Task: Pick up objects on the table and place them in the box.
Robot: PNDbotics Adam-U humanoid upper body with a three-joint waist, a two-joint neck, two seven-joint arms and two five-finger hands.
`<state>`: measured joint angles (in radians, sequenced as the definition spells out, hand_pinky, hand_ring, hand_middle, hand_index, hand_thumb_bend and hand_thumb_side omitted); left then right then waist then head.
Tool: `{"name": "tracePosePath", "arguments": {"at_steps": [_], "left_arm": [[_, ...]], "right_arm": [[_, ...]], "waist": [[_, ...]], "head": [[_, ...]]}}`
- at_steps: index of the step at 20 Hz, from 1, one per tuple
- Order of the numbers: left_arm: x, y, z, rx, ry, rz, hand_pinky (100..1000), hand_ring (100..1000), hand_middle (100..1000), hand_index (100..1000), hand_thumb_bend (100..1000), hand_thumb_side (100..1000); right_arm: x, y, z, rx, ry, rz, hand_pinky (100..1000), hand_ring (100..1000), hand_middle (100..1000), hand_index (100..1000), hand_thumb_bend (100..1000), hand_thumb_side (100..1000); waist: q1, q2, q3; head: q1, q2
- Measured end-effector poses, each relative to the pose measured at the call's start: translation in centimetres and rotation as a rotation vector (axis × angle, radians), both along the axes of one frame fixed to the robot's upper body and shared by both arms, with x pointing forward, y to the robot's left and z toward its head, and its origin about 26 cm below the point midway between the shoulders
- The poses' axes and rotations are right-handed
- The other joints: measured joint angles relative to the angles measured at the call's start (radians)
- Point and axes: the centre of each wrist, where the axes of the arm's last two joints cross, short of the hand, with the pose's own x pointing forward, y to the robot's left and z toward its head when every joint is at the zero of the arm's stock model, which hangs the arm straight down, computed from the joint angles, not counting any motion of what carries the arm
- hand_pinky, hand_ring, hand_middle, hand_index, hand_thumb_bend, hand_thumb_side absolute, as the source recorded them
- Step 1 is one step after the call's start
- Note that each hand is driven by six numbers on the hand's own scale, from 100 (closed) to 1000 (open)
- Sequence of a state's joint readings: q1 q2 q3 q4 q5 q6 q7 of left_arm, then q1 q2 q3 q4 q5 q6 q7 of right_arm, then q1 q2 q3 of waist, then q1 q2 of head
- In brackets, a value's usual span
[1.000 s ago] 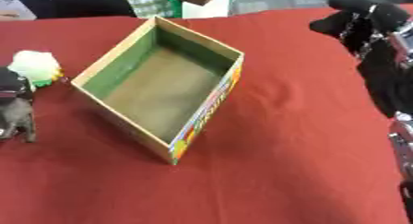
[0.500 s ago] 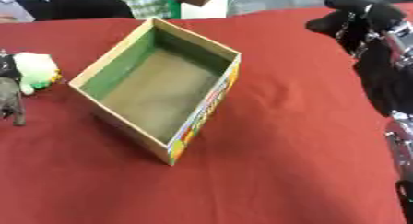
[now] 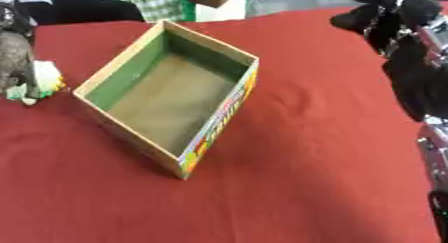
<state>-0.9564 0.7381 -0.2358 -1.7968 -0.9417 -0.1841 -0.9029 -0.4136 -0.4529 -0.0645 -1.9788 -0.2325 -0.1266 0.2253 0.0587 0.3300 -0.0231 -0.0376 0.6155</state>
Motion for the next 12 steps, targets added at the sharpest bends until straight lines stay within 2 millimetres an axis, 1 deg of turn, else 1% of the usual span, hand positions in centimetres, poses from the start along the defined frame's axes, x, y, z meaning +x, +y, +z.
{"name": "tracePosePath", "arguments": {"at_steps": [1,2,4,5,6,8,10,12], "left_arm": [[-0.2,-0.5,0.5,-0.012,-0.015,-0.024,159,304,171,265,100,470],[-0.4,-1.1,1.0,-0.026,-0.032,-0.049,159,304,172,265,100,283],[-0.6,-2.1,1.7,-0.054,-0.061,-0.096,159,301,174,263,100,293],[-0.7,-2.6,2.1,-0.069,-0.078,-0.12,145,300,177,264,100,359],[-0.9,-3.2,2.4,-0.084,-0.095,-0.144,138,300,178,264,100,303],[-1.1,-4.2,2.9,-0.118,-0.121,-0.192,100,303,188,265,100,309],[-1.0,-5.2,3.1,-0.152,-0.138,-0.237,128,312,195,271,100,314],[-0.8,-6.2,3.0,-0.179,-0.141,-0.281,197,324,228,281,100,314]], "right_arm": [[0.0,0.2,0.2,-0.001,-0.003,0.011,887,779,632,854,100,1000],[0.1,0.4,0.3,-0.002,-0.006,0.024,886,779,632,854,100,1000],[0.2,0.8,0.8,-0.004,-0.014,0.05,885,778,633,853,100,1000],[0.3,1.0,1.0,-0.006,-0.017,0.063,885,778,633,853,100,995],[0.3,1.3,1.2,-0.008,-0.021,0.076,885,778,633,853,100,997],[0.4,1.7,1.5,-0.01,-0.024,0.102,885,778,632,853,100,997],[0.4,2.1,1.7,-0.009,-0.024,0.126,885,778,632,854,100,998],[0.5,2.4,1.8,-0.011,-0.024,0.143,886,778,632,854,100,999]], "waist": [[0.003,-0.001,-0.002],[0.005,-0.001,-0.004],[0.008,-0.003,-0.009],[0.009,-0.004,-0.013],[0.012,-0.004,-0.016],[0.017,-0.004,-0.023],[0.022,-0.004,-0.028],[0.025,-0.003,-0.035]], "head": [[0.004,0.0],[0.009,0.0],[0.022,0.0],[0.028,0.0],[0.035,0.0],[0.047,0.0],[0.057,-0.001],[0.066,-0.001]]}}
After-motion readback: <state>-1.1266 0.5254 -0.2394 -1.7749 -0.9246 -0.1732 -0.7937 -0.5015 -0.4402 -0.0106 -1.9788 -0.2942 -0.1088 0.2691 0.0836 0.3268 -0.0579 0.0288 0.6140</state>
